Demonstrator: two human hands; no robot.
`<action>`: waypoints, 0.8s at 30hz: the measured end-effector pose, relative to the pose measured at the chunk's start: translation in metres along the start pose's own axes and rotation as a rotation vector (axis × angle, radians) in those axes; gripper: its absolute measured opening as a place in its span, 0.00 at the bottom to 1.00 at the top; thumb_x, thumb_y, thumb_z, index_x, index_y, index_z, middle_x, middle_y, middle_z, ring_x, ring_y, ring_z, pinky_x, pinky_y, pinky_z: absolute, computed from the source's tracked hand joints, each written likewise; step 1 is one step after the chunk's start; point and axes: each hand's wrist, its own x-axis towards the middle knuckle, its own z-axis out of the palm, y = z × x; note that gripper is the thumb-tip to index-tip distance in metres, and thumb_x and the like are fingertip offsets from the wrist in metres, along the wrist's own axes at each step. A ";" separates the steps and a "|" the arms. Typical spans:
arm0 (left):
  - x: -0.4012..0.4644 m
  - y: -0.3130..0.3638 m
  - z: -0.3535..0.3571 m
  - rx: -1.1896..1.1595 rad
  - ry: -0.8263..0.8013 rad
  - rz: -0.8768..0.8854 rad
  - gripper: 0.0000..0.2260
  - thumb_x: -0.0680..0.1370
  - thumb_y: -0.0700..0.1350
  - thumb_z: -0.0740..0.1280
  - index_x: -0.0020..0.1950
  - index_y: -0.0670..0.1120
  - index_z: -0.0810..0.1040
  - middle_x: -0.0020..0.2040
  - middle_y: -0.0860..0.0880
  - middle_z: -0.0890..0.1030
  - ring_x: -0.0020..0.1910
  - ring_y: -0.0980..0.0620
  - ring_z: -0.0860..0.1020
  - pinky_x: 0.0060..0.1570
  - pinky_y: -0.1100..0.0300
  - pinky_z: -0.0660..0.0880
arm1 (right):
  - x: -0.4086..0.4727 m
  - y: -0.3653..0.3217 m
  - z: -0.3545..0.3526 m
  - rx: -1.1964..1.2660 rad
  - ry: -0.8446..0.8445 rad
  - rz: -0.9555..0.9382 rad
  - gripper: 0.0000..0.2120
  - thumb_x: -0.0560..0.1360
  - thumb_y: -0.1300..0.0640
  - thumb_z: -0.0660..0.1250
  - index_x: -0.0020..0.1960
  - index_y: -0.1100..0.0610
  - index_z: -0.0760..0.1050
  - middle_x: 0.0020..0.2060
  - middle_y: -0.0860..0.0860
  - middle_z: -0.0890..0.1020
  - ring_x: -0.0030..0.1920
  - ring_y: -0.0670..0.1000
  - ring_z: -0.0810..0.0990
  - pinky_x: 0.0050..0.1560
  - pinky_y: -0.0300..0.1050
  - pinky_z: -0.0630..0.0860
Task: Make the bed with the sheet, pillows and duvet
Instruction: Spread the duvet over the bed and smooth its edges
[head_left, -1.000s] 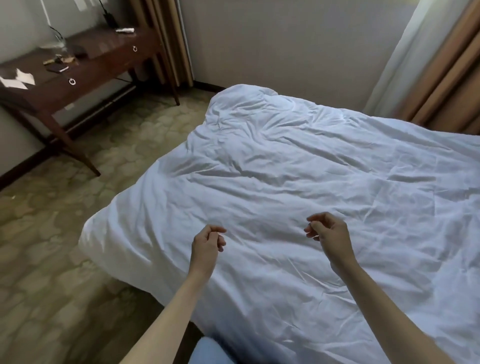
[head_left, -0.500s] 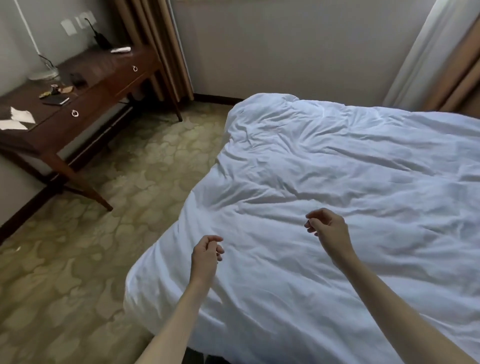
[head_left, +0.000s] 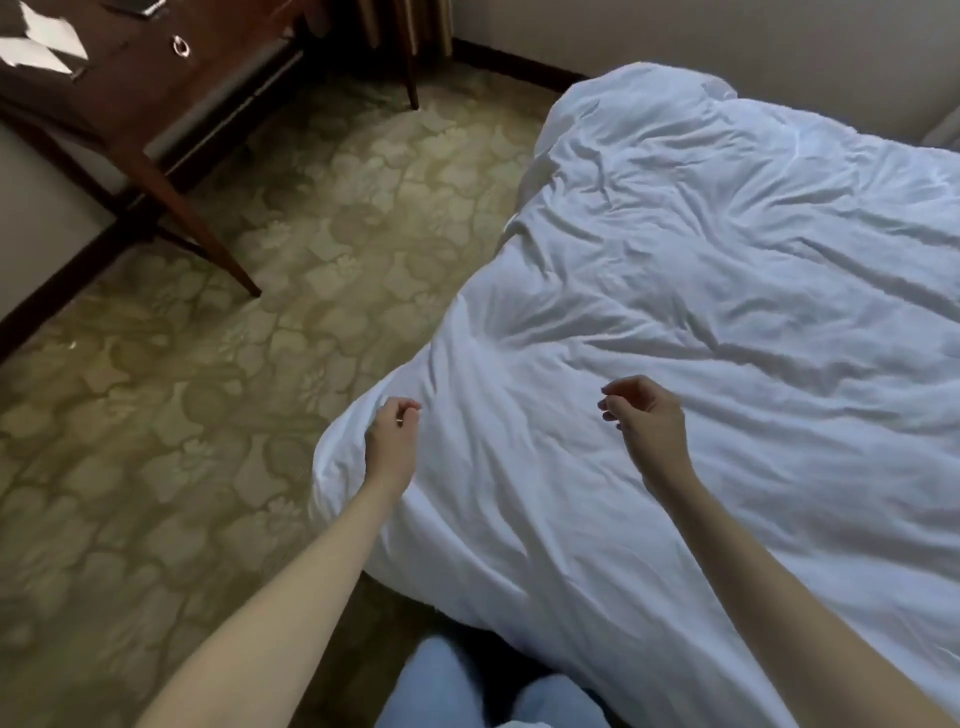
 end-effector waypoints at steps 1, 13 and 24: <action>0.003 -0.019 -0.007 0.023 0.028 -0.028 0.08 0.82 0.43 0.58 0.56 0.44 0.76 0.52 0.48 0.77 0.48 0.51 0.75 0.47 0.61 0.69 | 0.001 0.007 0.012 -0.033 -0.026 0.006 0.09 0.72 0.68 0.65 0.41 0.55 0.78 0.38 0.53 0.82 0.38 0.49 0.79 0.40 0.39 0.72; 0.060 -0.192 -0.064 -0.061 0.096 -0.522 0.30 0.78 0.53 0.65 0.76 0.46 0.59 0.73 0.46 0.64 0.70 0.44 0.66 0.62 0.53 0.66 | -0.027 0.087 0.172 -0.382 -0.310 -0.020 0.07 0.74 0.63 0.64 0.48 0.55 0.78 0.46 0.46 0.79 0.45 0.41 0.77 0.40 0.27 0.69; 0.146 -0.282 -0.075 -0.393 -0.007 -0.837 0.20 0.83 0.52 0.53 0.70 0.43 0.69 0.65 0.43 0.75 0.61 0.43 0.75 0.63 0.47 0.73 | -0.022 0.168 0.272 -0.637 -0.310 -0.029 0.12 0.78 0.57 0.64 0.61 0.55 0.74 0.51 0.47 0.70 0.54 0.51 0.75 0.54 0.41 0.70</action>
